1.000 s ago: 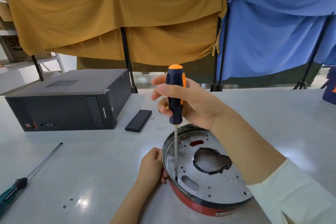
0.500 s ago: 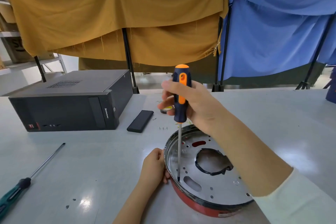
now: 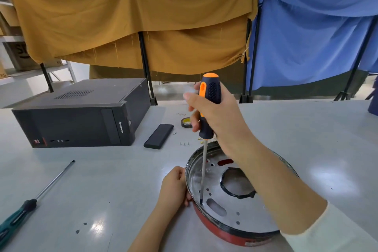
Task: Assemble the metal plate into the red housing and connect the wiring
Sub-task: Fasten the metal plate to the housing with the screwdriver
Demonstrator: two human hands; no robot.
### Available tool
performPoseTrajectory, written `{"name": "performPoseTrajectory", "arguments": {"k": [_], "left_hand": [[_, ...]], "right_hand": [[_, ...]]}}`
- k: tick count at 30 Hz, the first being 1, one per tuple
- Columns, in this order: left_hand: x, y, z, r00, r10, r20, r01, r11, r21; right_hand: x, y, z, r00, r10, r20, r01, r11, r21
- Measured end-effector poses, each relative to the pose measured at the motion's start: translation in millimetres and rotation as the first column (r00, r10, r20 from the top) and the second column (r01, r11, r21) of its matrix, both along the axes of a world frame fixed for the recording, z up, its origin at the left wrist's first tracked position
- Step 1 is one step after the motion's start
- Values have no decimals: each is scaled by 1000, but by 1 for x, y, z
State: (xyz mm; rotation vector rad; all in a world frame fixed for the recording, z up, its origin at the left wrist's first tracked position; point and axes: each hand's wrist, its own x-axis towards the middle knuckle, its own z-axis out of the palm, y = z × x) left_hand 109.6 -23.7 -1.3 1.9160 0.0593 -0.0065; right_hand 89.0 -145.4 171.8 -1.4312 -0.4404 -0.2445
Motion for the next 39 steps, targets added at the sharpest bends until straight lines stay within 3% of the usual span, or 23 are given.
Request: {"name": "performPoseTrajectory", "arguments": {"k": [3,5,7,9,11,13,15,18,21,24,27,30,33,36,39], "left_hand": [[2,1,-1,1000,-3,-2,3,1000,10],[2,0,-1,1000,-6,-5,6,1000,2],[1,1,-1,1000,-8,-6,8,1000,-1],[1,1,-2,1000,-7,-4,7,1000,-1],[2,0,-2,1000,-5,-1,5,1000,-2],[1,0,-2,1000,4,0,-4,1000,1],[1,0,-2,1000,15,-6,-15,1000,-11],[2,1,-3,1000,9,-8,-9,1000,-13],[4,2,-4,1000,-9,-7,9,1000,-3],[5,3,-4,1000,-31,-5,30,999,-13],[6,4,-4,999,-42,-4,42,999,-28],[6,2,-4,1000,-10,-10,10,1000,-23],[4,0,-3,1000,13,-9,-13,1000,-17],[1,0,-2,1000,21,-14,-21,1000,-6],[1,2,-2,999,7,-44,-7,1000,-7]], "right_hand": [[9,-12,10,907,408,-101,-405,913,53],[11,-14,12,857,507,-98,-502,862,72],[10,-10,12,861,498,-101,-492,867,79],[8,-3,9,932,348,-101,-340,936,95],[5,4,2,996,31,-84,-22,994,103],[1,11,-3,966,-259,-2,259,962,89],[-2,13,-4,953,-294,75,292,955,47],[-1,6,4,999,37,5,-37,999,11],[6,-8,14,889,438,-133,-441,897,2],[6,-12,17,810,577,-103,-584,810,-58],[3,-4,13,893,437,-105,-436,899,32],[-2,6,4,996,27,-88,-19,996,90],[-5,20,-3,952,-304,8,302,948,104],[-4,24,-1,952,-301,59,297,952,68],[0,14,4,999,-43,-16,43,998,35]]}}
